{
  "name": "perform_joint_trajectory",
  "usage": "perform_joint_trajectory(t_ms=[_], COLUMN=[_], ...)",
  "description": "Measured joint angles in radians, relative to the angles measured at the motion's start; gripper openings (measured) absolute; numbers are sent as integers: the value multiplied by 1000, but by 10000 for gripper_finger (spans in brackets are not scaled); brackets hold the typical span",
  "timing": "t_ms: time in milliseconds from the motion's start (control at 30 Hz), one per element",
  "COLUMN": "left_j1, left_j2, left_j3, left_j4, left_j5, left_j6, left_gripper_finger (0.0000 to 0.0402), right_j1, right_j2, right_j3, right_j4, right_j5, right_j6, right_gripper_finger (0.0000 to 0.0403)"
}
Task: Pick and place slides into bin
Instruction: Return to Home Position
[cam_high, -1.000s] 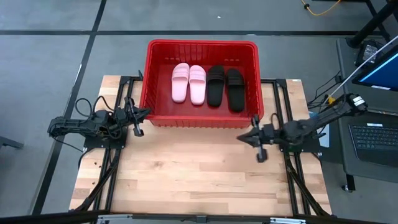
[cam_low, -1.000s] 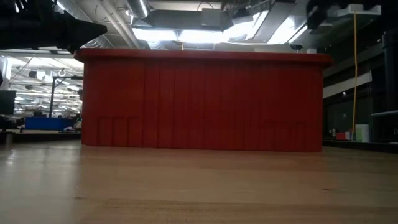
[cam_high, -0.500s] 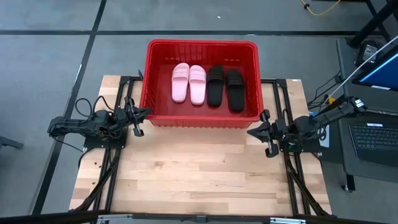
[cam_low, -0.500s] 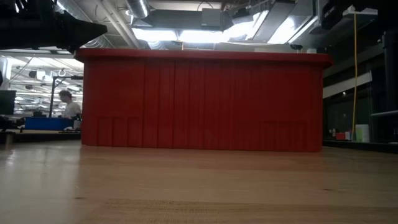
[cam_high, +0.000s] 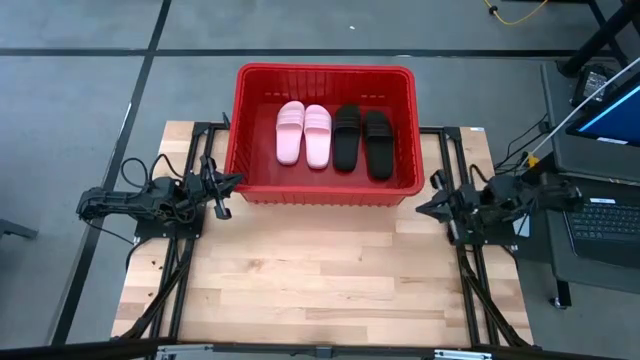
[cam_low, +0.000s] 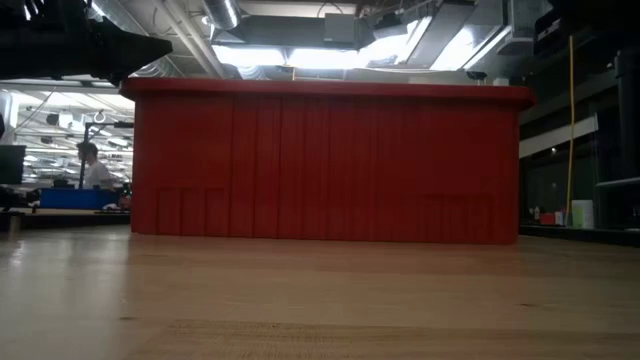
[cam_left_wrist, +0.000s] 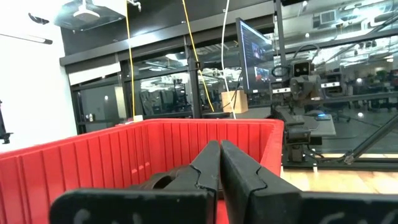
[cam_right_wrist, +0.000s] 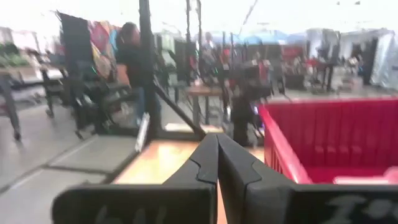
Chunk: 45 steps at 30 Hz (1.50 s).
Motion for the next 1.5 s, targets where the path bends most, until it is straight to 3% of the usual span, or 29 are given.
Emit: perform_joint_trajectory(t_ms=[133, 300, 533, 800, 1500], left_j1=[0, 0, 0, 0, 0], left_j2=[0, 0, 1, 1, 1], left_j3=[0, 0, 0, 0, 0], left_j4=[0, 0, -3, -2, -1], left_j5=[0, 0, 0, 0, 0], left_j6=[0, 0, 0, 0, 0], left_gripper_finger=[10, 12, 9, 13, 13], right_j1=[-30, -31, -27, -33, -86], right_j2=[-68, -159, -196, -197, -193], right_j3=[-4, -109, -281, -279, -277], right_j4=[-50, -17, 197, 194, 173], right_j5=[-66, -88, -193, -194, -197], right_j6=[-10, 18, 103, 13, 11], right_gripper_finger=[7, 7, 7, 7, 7])
